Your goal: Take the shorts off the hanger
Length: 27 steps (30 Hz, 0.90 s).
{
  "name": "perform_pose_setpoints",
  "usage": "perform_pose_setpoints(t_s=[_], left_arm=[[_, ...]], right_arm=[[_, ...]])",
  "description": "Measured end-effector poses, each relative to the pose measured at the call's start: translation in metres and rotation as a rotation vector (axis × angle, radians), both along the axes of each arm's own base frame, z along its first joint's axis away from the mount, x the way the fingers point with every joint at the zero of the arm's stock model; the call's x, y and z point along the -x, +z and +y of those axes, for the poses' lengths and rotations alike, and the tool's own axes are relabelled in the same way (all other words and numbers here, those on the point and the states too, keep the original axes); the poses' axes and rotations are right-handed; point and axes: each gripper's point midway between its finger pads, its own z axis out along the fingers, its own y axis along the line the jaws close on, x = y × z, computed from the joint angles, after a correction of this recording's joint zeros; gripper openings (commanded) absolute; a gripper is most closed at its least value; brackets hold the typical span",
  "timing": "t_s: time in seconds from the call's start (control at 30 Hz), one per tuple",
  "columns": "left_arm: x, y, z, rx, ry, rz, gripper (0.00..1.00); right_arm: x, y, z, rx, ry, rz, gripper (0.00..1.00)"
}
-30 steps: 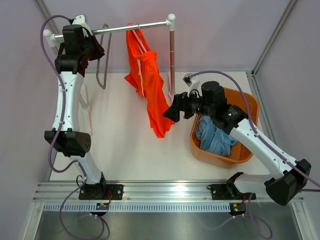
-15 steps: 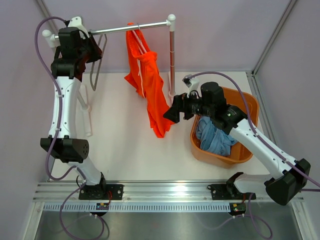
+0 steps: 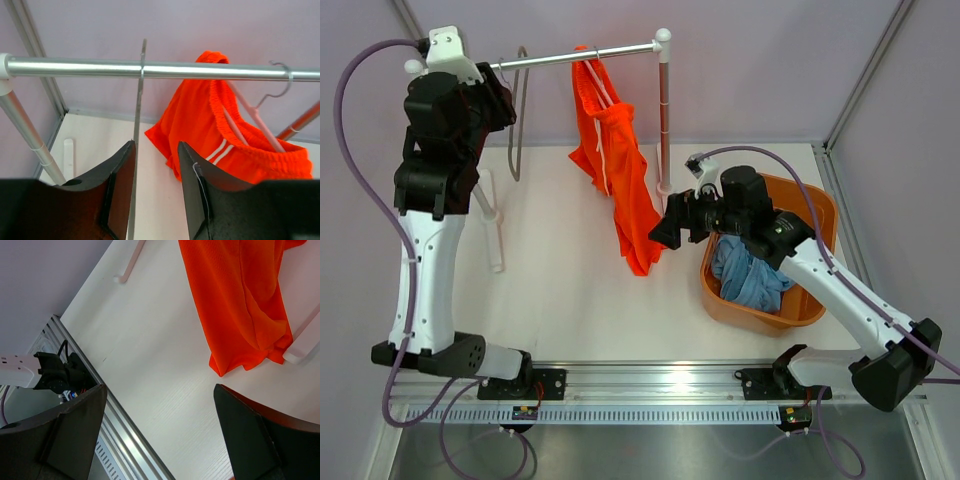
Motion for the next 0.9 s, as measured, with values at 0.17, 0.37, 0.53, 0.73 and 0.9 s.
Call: perform_pose_setpoints(t_s=[0.17, 0.37, 0.53, 0.73, 0.9], left_arm=[[0.030, 0.025, -0.033, 0.008, -0.062, -0.090, 0.43], [0.029, 0.033, -0.089, 0.046, -0.163, -0.138, 0.43], [-0.012, 0.002, -0.129, 0.057, -0.157, -0.088, 0.45], [-0.063, -0.048, -0.158, 0.036, -0.083, -0.010, 0.47], [-0.094, -0.061, -0.169, 0.029, -0.039, -0.003, 0.50]], right_arm=[[0.003, -0.002, -0.003, 0.005, -0.006, 0.002, 0.96], [0.008, -0.011, -0.008, 0.018, -0.015, 0.018, 0.96], [0.014, -0.016, -0.015, 0.030, -0.028, 0.025, 0.96], [0.020, -0.018, -0.021, 0.035, -0.031, 0.028, 0.96], [0.024, -0.023, -0.026, 0.050, -0.043, 0.038, 0.96]])
